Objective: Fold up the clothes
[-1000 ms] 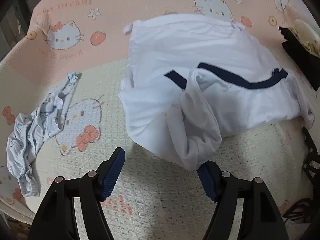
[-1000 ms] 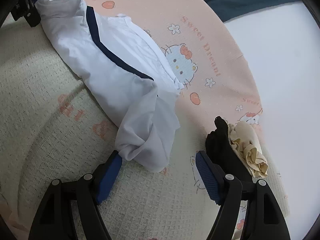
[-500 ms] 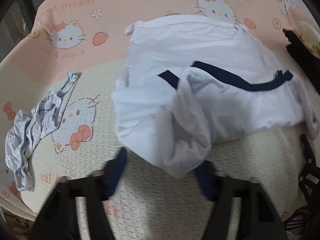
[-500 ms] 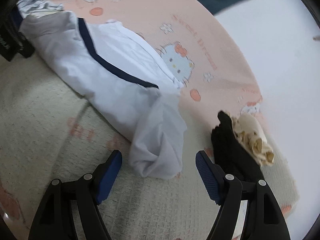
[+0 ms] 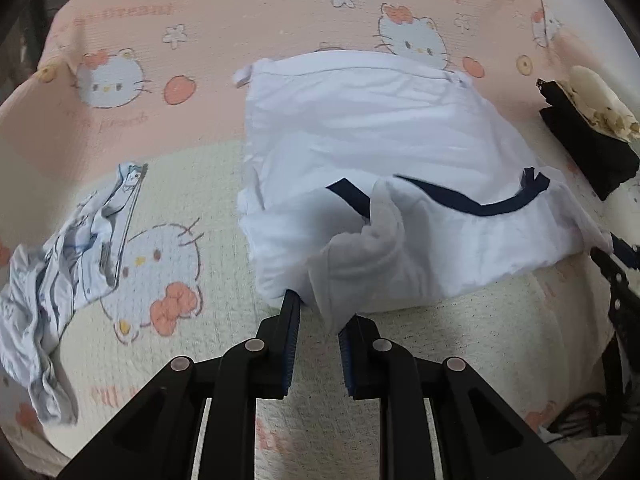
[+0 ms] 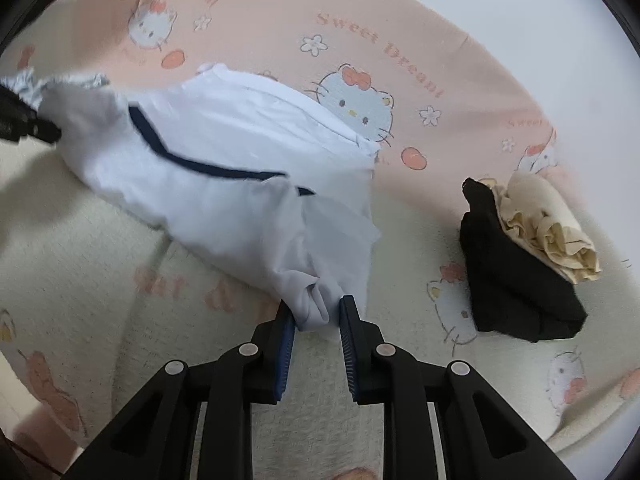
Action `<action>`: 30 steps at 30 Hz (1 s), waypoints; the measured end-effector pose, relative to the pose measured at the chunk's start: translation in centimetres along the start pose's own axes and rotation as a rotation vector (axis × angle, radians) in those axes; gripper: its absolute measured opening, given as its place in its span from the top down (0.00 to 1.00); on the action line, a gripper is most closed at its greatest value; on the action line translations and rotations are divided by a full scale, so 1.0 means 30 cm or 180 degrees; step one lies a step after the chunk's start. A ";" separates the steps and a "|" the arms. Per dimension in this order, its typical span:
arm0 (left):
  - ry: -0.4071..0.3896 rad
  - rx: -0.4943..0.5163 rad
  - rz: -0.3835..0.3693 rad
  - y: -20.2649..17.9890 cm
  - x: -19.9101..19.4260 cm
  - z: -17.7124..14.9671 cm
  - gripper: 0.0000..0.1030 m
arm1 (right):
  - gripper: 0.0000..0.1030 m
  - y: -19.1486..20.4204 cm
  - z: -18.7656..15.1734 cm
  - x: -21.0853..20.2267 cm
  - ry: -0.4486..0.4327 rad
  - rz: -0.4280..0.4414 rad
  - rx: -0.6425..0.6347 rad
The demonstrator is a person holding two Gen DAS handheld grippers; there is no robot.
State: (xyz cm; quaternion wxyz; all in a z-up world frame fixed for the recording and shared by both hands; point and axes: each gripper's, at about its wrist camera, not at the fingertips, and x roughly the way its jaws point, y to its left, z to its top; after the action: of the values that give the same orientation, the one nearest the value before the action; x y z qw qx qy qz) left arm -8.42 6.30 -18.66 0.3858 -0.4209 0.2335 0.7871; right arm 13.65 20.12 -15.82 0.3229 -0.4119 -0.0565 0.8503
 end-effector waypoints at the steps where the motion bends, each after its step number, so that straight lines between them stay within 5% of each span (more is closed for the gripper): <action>1: 0.0014 -0.0013 -0.0055 0.000 -0.006 0.006 0.84 | 0.80 -0.027 0.005 0.005 0.0016 0.0151 0.0116; 5: 0.0039 -0.0172 -0.0260 0.026 -0.016 0.030 0.84 | 0.80 -0.139 0.014 0.041 0.0105 0.0678 0.0679; 14: 0.0252 -0.1149 -0.0917 0.168 0.053 0.034 0.85 | 0.80 -0.342 -0.032 0.205 0.0463 0.1692 0.2185; 22: 0.0389 -0.1269 -0.1045 0.199 0.097 0.045 0.86 | 0.80 -0.421 -0.085 0.345 0.0702 0.1740 0.2853; 30: 0.0381 -0.1398 -0.1068 0.197 0.079 0.048 0.84 | 0.75 -0.413 -0.065 0.303 0.0658 0.1590 0.2728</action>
State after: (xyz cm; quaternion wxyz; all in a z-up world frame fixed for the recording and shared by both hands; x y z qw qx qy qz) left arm -14.69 4.78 -19.65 0.3959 -0.5729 0.0068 0.7176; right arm 17.19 34.92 -18.64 0.2535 -0.3253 0.4300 0.8031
